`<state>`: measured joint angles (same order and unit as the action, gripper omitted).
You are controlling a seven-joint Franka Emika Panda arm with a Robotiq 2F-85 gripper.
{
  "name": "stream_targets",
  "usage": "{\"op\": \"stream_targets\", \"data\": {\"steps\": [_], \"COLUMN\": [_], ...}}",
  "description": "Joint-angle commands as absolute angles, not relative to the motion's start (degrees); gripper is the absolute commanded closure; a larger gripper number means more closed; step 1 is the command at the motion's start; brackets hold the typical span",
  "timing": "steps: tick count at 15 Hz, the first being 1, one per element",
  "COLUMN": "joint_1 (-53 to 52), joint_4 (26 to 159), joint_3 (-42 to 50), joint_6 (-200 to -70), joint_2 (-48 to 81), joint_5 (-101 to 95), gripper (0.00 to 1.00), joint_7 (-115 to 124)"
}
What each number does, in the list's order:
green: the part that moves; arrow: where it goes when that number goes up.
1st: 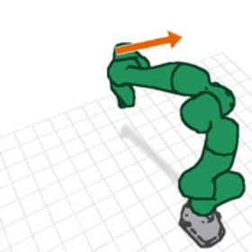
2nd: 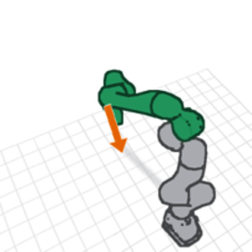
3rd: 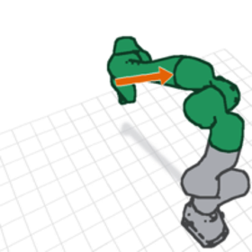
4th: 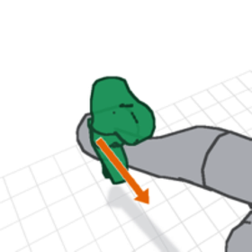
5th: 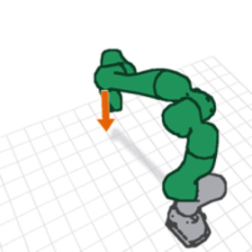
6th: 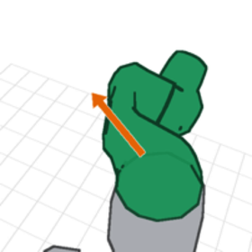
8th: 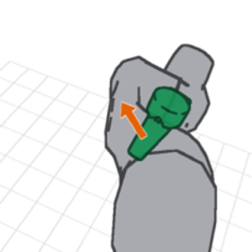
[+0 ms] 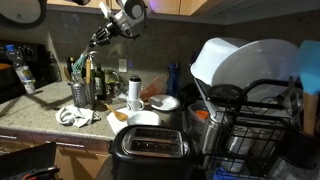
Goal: Pick up the light blue whisk, stir in the white bowl and put the whisk back in the utensil rack.
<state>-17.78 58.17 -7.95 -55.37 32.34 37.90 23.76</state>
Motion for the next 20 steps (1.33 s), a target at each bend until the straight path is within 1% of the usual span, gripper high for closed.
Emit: {"op": "stream_targets", "data": {"steps": [1, 12, 20], "joint_1": [-19.47, -21.15, -20.72], "joint_4": [55.88, 60.59, 62.08], "joint_3": [-8.71, -8.28, -9.17], "joint_6": [-57.09, -66.34, -62.96], "joint_2": [33.56, 28.59, 26.30], "joint_5": [35.00, 35.28, 37.86], "gripper": [0.89, 0.89, 0.89], "joint_7": [24.21, 23.46, 23.76]}}
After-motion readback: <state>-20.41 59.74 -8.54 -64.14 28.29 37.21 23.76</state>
